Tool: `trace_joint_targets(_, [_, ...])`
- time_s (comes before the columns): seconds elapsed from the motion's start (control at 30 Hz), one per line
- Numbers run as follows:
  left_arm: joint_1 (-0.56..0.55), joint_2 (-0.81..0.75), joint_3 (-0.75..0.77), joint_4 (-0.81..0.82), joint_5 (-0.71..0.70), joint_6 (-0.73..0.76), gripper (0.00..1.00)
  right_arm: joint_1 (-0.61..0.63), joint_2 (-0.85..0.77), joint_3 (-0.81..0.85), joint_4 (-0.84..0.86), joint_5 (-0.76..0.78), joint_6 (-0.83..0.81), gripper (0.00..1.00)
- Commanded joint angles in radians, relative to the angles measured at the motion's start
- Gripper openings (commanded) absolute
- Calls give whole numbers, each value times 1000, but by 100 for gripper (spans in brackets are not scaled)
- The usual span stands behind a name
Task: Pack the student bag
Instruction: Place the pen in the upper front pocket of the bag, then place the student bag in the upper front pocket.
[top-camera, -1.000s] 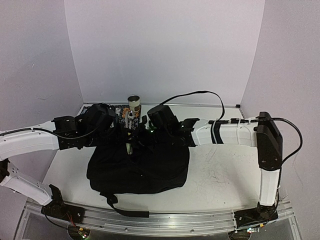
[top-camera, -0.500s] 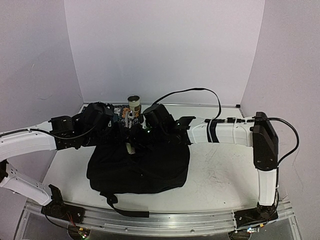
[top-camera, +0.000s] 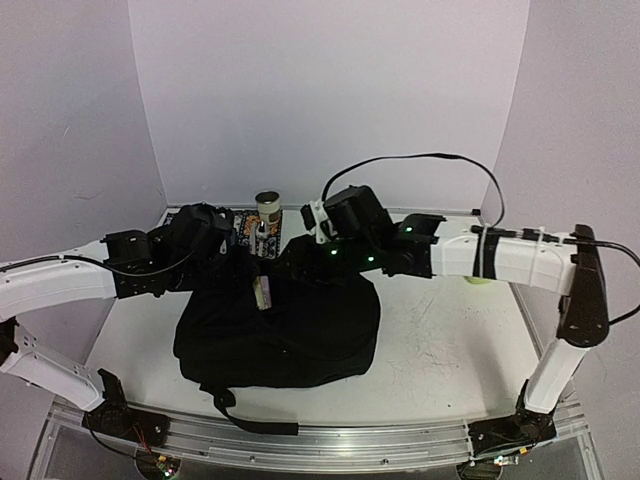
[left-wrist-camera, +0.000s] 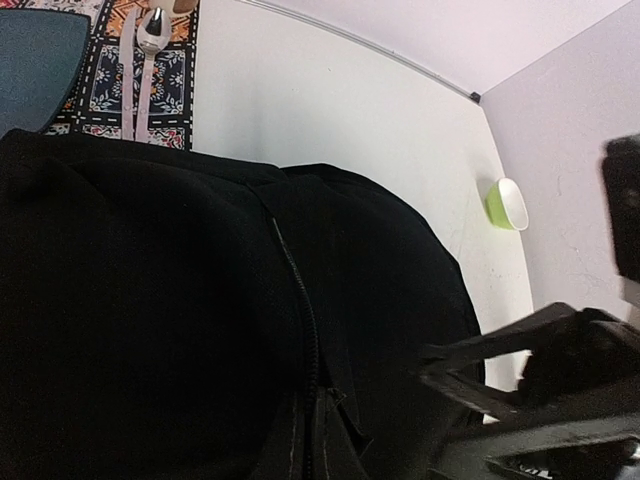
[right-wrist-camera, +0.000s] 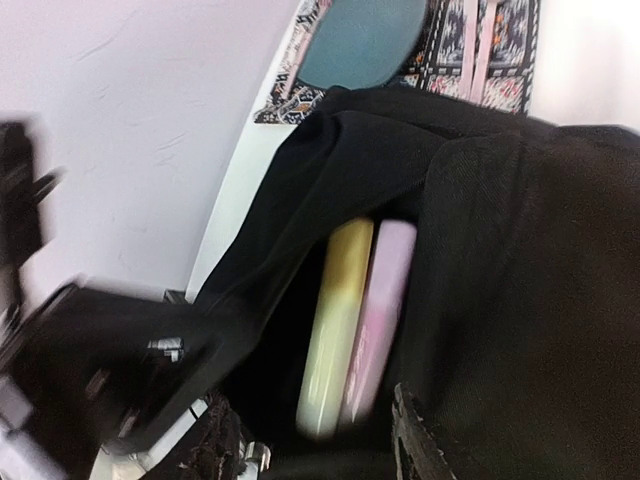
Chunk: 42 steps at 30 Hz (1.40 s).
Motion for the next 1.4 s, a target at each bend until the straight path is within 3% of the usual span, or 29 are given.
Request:
trace_joint_targets(0.0, [-4,53,115,92,58,51,0,-10,-145,-116,-61,67,-107,54])
trace_joint_targets(0.47, [-28,247,271,120,215,112,1,-26,-325,-344,-79,213,-181,57])
trace_joint_targets(0.77, [-26,172,269,-14,137,287,30,-26,-371,-382,-78,160,-250,59])
trace_joint_targets(0.93, [-26,121,244,-86,196,438,46,-26,-381,-415,-64,172,-283,60])
trace_joint_targets(1.17, [-47,33,134,-101,392,558,55,-26,-371,-426,-48,192,-315,61])
trace_joint_targets(1.37, [-136,37,72,-112,374,594,54,-26,-358,-421,-35,200,-322,62])
